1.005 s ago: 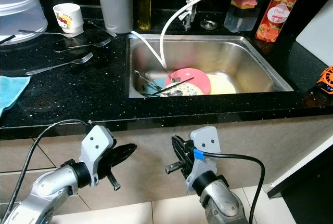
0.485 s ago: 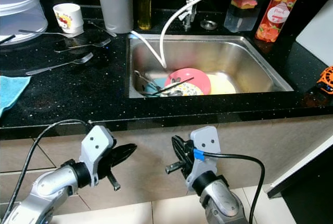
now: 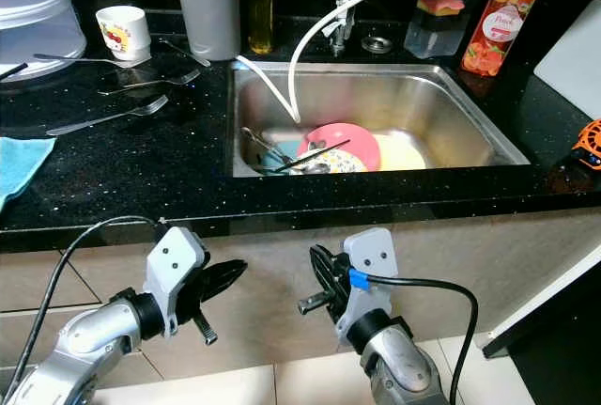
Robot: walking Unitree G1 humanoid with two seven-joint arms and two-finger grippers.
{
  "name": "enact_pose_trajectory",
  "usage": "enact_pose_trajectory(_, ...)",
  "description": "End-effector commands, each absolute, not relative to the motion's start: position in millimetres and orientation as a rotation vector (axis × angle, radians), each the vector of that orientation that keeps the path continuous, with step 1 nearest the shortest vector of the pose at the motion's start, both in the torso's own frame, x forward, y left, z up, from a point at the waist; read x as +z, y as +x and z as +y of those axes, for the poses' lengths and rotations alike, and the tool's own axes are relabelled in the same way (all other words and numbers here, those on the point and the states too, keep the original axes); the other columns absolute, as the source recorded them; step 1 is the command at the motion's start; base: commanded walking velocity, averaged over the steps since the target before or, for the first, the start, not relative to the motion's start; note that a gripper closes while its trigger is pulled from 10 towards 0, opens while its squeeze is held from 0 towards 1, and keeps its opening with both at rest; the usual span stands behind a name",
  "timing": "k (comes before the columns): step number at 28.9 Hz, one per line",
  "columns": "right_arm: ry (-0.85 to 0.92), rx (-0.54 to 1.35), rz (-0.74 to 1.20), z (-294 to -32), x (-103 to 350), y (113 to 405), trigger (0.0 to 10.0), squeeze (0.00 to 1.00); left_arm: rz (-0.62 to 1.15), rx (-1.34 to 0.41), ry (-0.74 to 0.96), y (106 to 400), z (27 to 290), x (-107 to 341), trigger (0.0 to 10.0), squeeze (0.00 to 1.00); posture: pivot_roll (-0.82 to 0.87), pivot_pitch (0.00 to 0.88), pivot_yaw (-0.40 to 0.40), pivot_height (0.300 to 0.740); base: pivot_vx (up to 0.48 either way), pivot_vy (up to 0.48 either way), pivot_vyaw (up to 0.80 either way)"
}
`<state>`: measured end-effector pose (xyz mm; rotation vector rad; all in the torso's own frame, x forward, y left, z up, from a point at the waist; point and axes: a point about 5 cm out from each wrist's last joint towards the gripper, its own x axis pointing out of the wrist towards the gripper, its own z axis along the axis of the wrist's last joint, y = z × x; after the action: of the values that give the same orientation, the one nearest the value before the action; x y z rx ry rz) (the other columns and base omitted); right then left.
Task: Kitchen organization
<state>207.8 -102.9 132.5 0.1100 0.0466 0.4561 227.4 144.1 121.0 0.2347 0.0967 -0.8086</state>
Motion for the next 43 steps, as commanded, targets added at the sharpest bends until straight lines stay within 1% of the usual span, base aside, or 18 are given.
enact_pose_trajectory(1, 0.113, 0.449, 0.056, -103.8, 131.1, 207.1, 10.0, 0.00, 0.100, -0.823, 0.226, 225.6, 142.2, 120.5, 10.0, 0.00, 0.16, 0.036, -0.055, 0.740, 0.000, 0.000, 0.00)
enact_pose_trajectory(43, 0.116, 0.449, 0.057, -104.4, 131.1, 207.1, 10.0, 0.00, 0.098, -0.824, 0.226, 225.0, 141.6, 120.7, 10.0, 0.00, 0.16, 0.039, -0.057, 0.740, 0.000, 0.000, 0.00)
